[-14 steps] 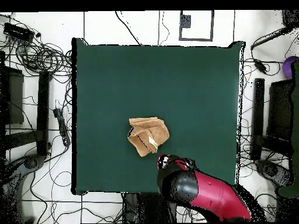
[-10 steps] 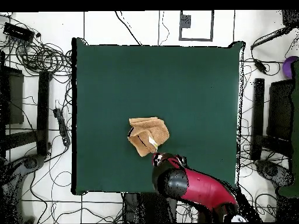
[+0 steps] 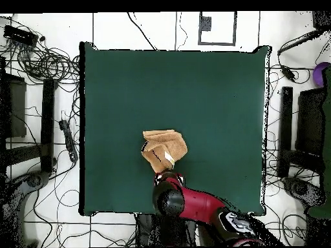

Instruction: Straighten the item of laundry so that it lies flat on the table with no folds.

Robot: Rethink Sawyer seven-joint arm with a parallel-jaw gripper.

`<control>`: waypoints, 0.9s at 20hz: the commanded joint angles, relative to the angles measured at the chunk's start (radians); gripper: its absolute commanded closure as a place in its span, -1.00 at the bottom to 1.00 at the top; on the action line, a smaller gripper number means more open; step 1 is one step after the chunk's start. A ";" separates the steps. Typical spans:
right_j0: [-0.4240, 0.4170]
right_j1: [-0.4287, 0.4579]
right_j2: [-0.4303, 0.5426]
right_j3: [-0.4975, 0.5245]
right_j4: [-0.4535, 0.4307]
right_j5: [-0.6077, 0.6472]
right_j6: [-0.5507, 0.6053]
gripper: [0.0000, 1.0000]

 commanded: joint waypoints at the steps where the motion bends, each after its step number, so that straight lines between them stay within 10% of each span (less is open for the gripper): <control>1: 0.175 -0.115 0.020 0.097 0.161 0.109 0.323 -1.00; 10: 0.221 -0.033 0.077 0.118 0.262 -0.031 0.380 -1.00; 18: 0.299 -0.303 -0.082 -0.018 0.245 0.496 0.232 -1.00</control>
